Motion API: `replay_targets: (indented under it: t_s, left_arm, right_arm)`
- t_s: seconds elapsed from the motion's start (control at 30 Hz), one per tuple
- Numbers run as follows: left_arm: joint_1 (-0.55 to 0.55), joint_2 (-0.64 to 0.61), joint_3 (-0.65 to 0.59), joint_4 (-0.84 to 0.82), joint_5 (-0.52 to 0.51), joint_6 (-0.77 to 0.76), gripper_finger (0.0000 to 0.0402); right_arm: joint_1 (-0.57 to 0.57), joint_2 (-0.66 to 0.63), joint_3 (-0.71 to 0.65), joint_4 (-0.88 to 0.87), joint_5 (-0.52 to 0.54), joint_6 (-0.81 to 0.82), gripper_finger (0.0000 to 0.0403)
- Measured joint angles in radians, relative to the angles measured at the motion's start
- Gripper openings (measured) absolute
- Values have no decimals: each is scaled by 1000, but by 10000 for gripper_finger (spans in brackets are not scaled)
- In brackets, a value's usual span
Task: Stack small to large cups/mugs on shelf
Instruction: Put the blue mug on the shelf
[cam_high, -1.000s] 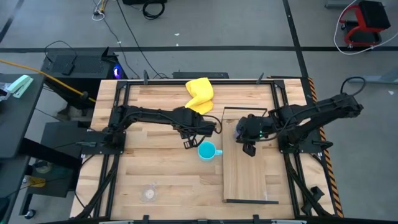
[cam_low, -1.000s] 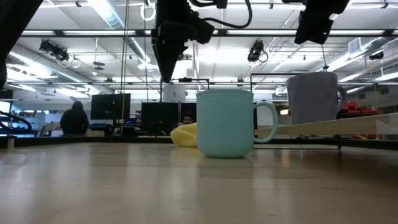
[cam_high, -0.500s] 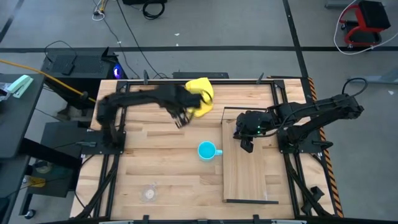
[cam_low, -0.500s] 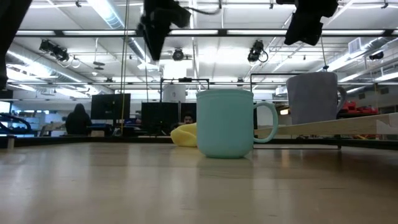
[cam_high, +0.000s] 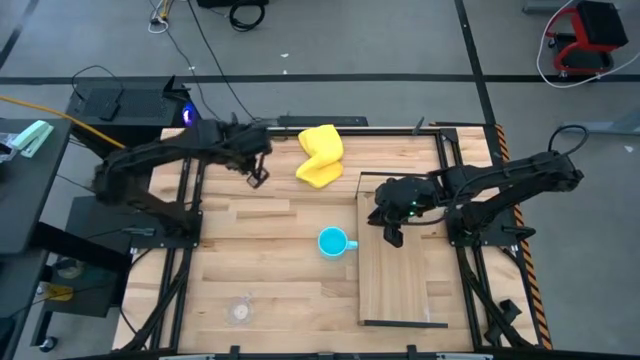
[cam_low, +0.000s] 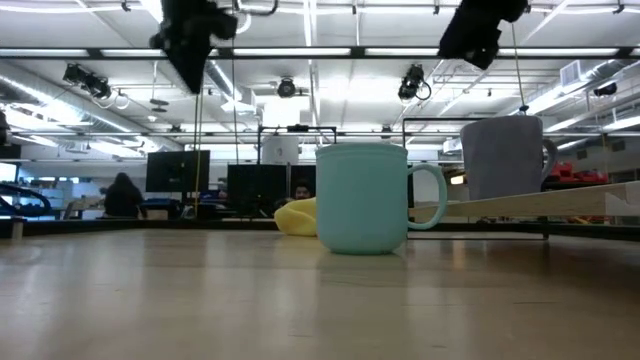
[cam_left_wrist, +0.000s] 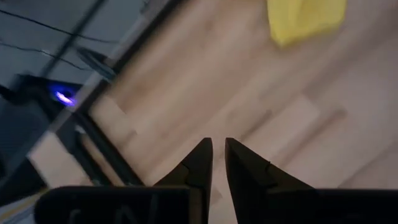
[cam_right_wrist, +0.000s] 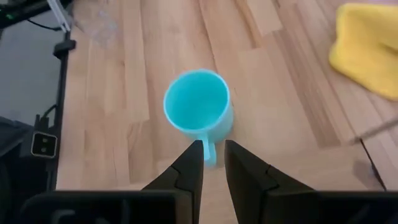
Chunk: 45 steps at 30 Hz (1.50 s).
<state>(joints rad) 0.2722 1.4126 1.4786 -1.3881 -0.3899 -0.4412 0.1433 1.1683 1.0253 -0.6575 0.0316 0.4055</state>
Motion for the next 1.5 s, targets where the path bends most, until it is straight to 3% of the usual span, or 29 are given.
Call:
replay_targets:
  t_s: [0.2, 0.4, 0.6, 0.77, 1.17, 1.5]
  left_arm:
    - [-9, -138, -317, 249, 120, -19, 52]
    - [-40, -176, -467, 373, 175, -21, 52]
    - [-65, -175, -549, 433, 174, -27, 50]
    - [-70, -178, -616, 498, 174, -19, 53]
    - [-70, -178, -654, 590, 173, 15, 47]
    - [-70, -178, -654, 658, 173, 85, 40]
  right_arm:
    - [-73, 107, 67, -6, -53, -49, 74]
    - [-133, 299, 213, -47, -86, -116, 74]
    - [-160, 473, 360, -210, -104, -147, 74]
    - [-142, 571, 393, -255, -172, -171, 74]
    - [-126, 589, 395, -197, -175, -243, 77]
    - [-126, 611, 391, -155, -163, -203, 95]
